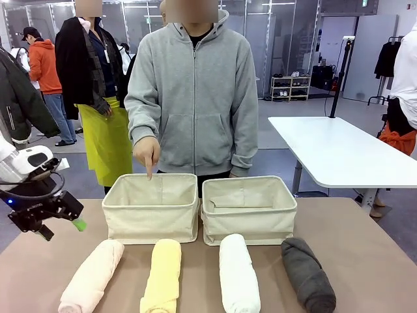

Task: Divide the towels into two baskets.
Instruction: Pick up one hotel-folded towel and place it in the Fabric basket indicated by the person.

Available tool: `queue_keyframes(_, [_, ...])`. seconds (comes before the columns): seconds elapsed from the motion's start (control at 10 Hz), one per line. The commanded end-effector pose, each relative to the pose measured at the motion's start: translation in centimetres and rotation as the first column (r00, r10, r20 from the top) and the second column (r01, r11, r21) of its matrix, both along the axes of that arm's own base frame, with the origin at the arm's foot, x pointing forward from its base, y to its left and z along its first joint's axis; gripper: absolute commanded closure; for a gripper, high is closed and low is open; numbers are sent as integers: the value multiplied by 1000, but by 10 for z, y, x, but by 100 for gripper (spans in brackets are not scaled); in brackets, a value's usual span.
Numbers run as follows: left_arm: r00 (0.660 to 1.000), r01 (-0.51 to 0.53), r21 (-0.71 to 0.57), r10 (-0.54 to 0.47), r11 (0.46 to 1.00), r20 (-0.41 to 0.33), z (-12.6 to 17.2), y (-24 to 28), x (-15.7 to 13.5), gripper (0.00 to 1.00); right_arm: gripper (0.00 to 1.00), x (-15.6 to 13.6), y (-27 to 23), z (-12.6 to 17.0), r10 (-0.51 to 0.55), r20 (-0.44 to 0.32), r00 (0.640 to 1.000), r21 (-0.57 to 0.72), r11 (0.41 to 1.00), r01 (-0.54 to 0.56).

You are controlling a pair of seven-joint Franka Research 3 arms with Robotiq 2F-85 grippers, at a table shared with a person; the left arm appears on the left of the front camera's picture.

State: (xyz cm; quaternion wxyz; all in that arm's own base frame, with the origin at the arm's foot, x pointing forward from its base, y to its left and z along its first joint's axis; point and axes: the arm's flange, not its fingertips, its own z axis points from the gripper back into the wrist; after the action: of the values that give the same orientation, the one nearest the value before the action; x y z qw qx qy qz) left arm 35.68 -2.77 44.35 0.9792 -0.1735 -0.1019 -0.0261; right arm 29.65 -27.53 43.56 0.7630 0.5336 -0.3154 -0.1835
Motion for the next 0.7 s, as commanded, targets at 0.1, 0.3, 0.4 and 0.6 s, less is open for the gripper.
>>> queue_keyframes(0.1, [999, -15, 23, 16, 1000, -47, -64, -17, -45, 0, 0, -2, 0, 3, -1, 10, 1000, 3, 1000, 1])
queue_keyframes(0.3, [996, 36, 35, -33, 999, -84, -88, -30, -44, 0, 0, -2, 0, 3, -1, 10, 1000, 3, 1000, 1])
queue_keyframes(0.4, [993, 83, 48, -78, 995, -90, -98, -36, -42, 0, 0, -2, 0, 3, -1, 10, 1000, 3, 1000, 1])
queue_keyframes(0.6, [988, 141, 64, -136, 988, -71, -112, -45, -35, 0, 0, -2, 0, 3, -1, 10, 1000, 3, 1000, 1])
